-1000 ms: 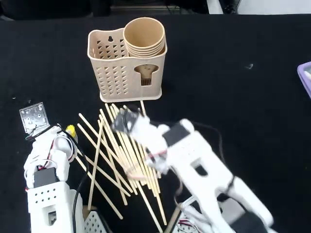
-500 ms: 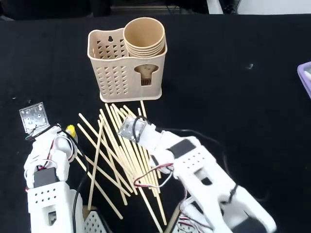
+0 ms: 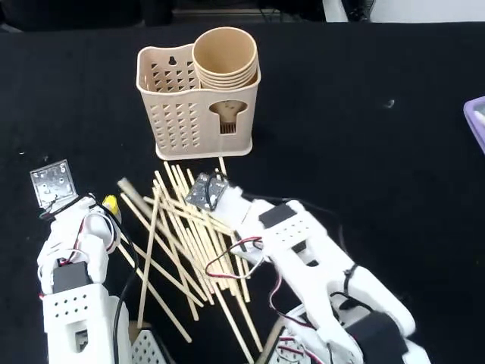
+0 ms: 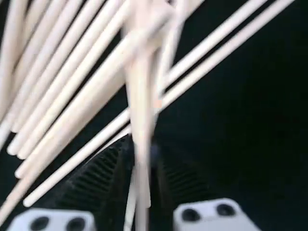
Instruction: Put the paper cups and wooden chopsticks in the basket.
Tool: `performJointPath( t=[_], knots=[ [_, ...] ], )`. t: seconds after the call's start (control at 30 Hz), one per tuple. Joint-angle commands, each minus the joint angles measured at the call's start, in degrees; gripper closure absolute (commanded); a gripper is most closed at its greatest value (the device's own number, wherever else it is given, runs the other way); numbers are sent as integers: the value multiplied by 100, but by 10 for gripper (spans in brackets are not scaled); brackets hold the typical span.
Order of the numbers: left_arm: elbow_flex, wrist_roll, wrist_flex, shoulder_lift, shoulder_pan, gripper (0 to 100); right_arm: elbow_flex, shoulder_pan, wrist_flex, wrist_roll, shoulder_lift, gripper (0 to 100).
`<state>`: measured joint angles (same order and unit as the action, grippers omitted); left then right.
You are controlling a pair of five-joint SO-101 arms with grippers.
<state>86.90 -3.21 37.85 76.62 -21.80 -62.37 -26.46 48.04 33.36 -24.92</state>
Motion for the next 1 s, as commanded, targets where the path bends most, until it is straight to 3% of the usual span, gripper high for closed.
performJointPath(
  t=[0.0, 0.27, 0.53, 0.77, 0.97],
  knots=[
    [-40, -9, -97, 70, 48, 812, 286, 492, 176, 167, -497, 978],
    [-48, -9, -97, 70, 48, 812, 189, 1582, 949, 1204, -1376, 978],
    [-48, -9, -97, 70, 48, 812, -497, 2444, 369, 1890, -1191, 972],
    [-48, -9, -97, 70, 48, 812, -514, 2514, 360, 1890, -1165, 841],
    [-48, -9, -97, 70, 48, 812, -532, 2321, -44, 1776, -1156, 853]
  ],
)
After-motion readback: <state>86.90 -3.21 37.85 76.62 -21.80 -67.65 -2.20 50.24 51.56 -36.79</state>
